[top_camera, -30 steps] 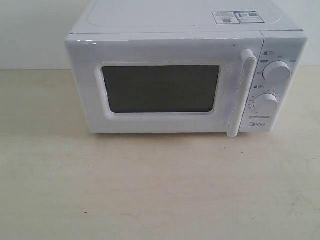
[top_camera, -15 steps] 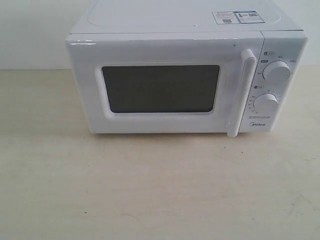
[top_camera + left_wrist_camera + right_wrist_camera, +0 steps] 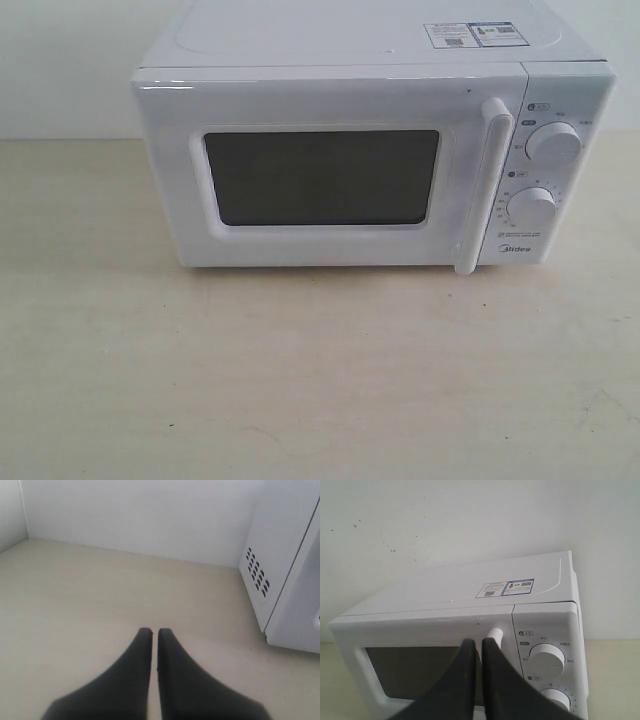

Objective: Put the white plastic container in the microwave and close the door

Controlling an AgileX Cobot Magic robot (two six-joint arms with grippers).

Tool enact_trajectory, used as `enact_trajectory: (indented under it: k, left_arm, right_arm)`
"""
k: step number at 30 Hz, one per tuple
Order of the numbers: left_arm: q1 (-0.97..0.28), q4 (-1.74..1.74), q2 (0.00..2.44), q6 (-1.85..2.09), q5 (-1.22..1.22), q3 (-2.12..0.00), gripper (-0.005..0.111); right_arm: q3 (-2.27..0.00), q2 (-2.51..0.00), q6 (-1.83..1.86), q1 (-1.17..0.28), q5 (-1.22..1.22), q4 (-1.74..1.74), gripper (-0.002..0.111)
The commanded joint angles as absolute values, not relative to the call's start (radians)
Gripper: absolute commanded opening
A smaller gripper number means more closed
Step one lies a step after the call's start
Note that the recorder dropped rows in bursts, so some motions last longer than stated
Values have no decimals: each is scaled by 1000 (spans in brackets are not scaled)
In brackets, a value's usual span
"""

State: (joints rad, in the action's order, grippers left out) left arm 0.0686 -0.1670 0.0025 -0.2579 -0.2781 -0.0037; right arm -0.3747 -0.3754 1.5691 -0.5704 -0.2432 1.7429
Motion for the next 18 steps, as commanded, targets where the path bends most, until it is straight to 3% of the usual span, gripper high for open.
enact_trajectory:
  k: [1,18]
  left_arm:
    - [71,-112,0,-266,-288,0,4]
    - [71,-36,0,-217,-296,0,4]
  right_arm:
    - [-369,-372,1570,-567,-245,1744,3]
    - [-369,-372,1570,-567,-245,1744,3]
